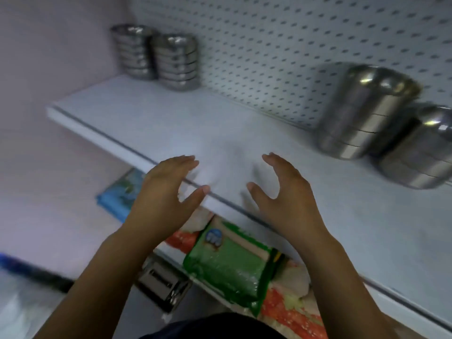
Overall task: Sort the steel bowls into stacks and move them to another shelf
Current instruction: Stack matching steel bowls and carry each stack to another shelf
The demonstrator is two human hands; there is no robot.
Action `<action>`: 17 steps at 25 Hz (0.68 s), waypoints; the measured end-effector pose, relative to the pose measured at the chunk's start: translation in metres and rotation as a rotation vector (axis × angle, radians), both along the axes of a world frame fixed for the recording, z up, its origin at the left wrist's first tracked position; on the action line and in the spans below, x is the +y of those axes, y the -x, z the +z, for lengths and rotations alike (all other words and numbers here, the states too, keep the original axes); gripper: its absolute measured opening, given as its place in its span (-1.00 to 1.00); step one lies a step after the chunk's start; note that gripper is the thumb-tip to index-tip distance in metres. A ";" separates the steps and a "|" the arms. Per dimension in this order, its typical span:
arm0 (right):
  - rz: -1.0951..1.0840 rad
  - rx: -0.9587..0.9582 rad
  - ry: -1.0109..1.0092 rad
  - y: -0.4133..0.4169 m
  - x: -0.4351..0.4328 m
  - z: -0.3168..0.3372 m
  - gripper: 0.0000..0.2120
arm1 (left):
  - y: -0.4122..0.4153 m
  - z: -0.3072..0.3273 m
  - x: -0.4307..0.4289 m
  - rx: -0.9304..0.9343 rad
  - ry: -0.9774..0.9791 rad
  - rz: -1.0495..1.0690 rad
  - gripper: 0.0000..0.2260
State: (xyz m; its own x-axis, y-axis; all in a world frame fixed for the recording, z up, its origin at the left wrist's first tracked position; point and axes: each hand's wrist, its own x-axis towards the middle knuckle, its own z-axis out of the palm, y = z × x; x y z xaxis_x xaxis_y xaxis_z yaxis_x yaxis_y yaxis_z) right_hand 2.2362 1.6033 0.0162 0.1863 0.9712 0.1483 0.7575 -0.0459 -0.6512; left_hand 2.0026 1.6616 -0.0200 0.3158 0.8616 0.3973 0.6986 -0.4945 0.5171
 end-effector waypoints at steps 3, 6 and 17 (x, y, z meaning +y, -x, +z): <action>0.210 -0.006 0.055 0.064 0.011 -0.013 -0.37 | 0.068 -0.017 -0.034 0.014 0.060 0.119 -0.49; 0.398 0.018 0.081 0.134 0.008 -0.027 -0.40 | 0.137 -0.030 -0.081 0.025 0.178 0.289 -0.44; 0.857 -0.039 0.187 0.351 -0.027 -0.067 -0.51 | 0.341 -0.047 -0.216 0.049 0.325 0.756 -0.48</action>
